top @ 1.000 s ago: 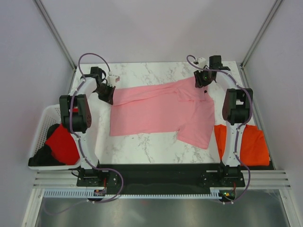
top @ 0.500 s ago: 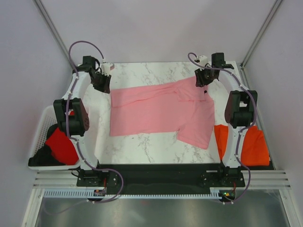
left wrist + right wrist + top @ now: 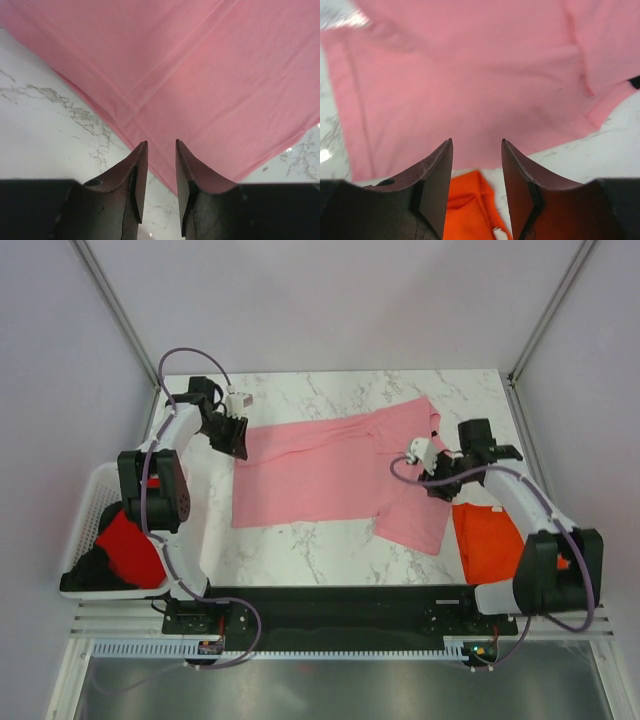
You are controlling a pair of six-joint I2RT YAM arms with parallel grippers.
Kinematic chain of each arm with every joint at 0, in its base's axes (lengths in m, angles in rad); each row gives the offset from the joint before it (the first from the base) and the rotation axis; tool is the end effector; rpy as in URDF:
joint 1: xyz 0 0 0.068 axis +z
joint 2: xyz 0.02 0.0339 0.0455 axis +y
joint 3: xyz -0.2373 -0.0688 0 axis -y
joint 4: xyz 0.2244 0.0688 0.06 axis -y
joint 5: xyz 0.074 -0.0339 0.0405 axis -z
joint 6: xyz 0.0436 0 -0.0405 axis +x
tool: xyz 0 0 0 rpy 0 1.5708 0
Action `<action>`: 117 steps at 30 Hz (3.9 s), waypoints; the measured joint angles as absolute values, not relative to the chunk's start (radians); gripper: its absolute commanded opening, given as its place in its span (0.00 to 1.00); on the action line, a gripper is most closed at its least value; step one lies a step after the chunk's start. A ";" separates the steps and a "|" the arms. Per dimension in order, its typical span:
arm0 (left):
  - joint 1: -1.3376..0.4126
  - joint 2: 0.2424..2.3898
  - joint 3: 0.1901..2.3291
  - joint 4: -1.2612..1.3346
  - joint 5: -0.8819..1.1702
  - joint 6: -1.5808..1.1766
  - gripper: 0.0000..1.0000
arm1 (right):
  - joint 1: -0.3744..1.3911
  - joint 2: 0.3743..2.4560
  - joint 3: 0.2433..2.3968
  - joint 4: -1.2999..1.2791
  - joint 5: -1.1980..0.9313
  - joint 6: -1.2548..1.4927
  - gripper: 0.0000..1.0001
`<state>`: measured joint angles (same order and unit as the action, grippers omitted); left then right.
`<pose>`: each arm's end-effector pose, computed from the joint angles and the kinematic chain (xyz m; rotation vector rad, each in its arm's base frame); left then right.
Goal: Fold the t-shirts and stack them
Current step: Fold the tshirt
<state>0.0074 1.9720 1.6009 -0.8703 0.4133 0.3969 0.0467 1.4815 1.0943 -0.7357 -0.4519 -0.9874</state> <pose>0.3805 -0.0147 0.1987 0.6153 2.6327 -0.4648 0.2771 0.0320 0.2186 -1.3672 2.1360 0.2575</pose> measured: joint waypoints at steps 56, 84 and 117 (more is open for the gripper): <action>0.010 1.568 1.075 -0.876 0.277 0.378 0.58 | 0.173 1.093 0.532 -0.867 -0.379 -1.645 0.00; 0.002 1.698 0.989 -0.879 0.299 0.386 0.44 | 0.173 1.130 0.542 -0.841 -0.358 -1.584 0.00; -0.075 1.646 1.065 -0.888 0.336 0.373 0.02 | 0.102 1.169 0.883 -0.643 -0.281 -1.082 0.00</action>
<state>-0.0753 1.6459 1.0653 -0.8875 0.3363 0.3725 0.1020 1.1687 0.8829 -0.6434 -0.2813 -1.0817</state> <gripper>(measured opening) 0.032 0.009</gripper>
